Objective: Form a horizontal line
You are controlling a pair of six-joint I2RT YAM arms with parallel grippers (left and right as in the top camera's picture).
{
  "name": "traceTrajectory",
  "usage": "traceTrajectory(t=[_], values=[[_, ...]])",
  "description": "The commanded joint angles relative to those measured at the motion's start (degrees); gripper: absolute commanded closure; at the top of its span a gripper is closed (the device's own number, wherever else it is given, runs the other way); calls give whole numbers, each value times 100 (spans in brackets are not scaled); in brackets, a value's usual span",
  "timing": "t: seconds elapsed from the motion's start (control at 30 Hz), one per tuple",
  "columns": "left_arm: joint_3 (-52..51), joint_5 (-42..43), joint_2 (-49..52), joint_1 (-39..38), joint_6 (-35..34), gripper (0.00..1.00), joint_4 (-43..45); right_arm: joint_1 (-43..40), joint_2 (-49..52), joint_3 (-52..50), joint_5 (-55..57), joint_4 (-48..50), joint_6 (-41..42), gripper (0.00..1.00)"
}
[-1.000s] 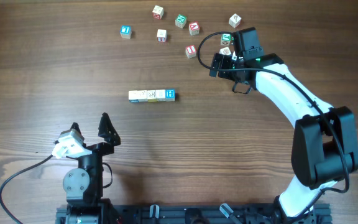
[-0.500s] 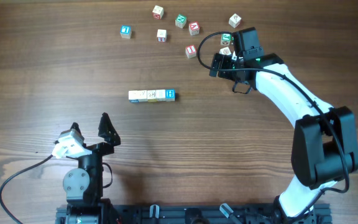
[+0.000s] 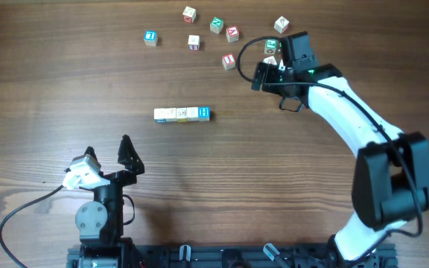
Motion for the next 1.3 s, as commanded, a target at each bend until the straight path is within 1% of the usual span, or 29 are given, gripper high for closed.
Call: traceTrajectory(t=[0.0, 0.23, 0.33, 0.6, 0.67, 0.7, 0.83, 0.93, 1.0, 1.1, 1.13, 1.17, 1.27], values=[[-22, -37, -57, -33, 31, 0, -4, 13, -907, -28, 76, 17, -83, 0], [-20, -35, -57, -33, 31, 0, -4, 13, -2422, -33, 76, 15, -81, 0], [-22, -35, -57, -33, 31, 0, -4, 13, -2787, -31, 74, 13, -79, 0], [-22, -35, -57, -33, 31, 0, -4, 13, -2651, -31, 74, -9, -79, 0], [-22, -35, -57, -33, 31, 0, -4, 13, -2538, -52, 74, -350, -79, 0], [-22, -35, -57, -33, 31, 0, -4, 13, -2535, -116, 74, -332, -79, 0], [-20, -37, -57, -33, 31, 0, -4, 22, -2776, -431, 74, -262, -79, 0], [-22, -35, -57, -33, 31, 0, -4, 7, -3012, -1069, 74, 140, -79, 0], [-20, -35, -57, -33, 31, 0, -2, 4, -3366, -1762, 76, 538, -79, 0], [-20, -35, -57, -33, 31, 0, -4, -48, -4282, -2964, 74, 656, -79, 0], [-20, -35, -57, -33, 31, 0, -4, -138, -4562, -3309, 74, 684, -79, 0], [-20, -35, -57, -33, 31, 0, -4, -367, -5071, -3877, 74, 774, -79, 0], [-20, -35, -57, -33, 31, 0, -4, -713, -5696, -4389, 74, 898, -81, 0]])
